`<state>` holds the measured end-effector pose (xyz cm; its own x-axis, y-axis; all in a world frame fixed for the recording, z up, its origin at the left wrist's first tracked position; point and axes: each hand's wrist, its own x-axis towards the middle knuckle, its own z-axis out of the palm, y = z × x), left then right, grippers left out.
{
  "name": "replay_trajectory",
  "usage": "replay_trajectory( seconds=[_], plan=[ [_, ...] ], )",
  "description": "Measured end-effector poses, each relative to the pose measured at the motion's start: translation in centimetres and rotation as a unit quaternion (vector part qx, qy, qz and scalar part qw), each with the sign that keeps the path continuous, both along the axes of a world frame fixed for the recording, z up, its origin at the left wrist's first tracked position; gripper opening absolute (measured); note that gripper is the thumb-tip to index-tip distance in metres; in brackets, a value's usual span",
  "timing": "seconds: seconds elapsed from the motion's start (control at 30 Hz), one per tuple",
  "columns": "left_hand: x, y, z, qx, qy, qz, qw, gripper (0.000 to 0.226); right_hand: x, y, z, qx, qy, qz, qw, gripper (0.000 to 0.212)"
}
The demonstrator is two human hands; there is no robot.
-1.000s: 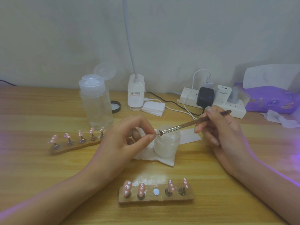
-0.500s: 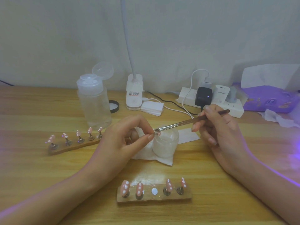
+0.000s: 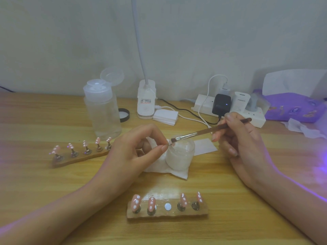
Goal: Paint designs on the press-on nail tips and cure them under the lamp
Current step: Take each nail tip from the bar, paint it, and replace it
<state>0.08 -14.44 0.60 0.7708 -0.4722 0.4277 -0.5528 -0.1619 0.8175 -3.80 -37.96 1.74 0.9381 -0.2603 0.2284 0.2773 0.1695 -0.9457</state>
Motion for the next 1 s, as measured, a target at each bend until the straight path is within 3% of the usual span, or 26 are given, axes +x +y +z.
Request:
replay_trajectory(
  seconds=[0.47,0.6,1.0],
  plan=[
    [-0.06,0.25,0.03,-0.022,0.061,-0.008,0.998,0.014,-0.05,-0.21,-0.01,0.026,0.006,-0.024,0.999,0.025],
    [-0.10,0.29,0.11,-0.024,0.059,-0.002,0.998,0.014,-0.06,-0.04,-0.12,-0.008,0.002,-0.013,1.000,0.024],
    [-0.30,0.17,0.49,-0.036,0.067,0.003,0.997,0.017,0.00,-0.28,-0.11,0.021,0.007,-0.031,0.999,0.031]
  ],
)
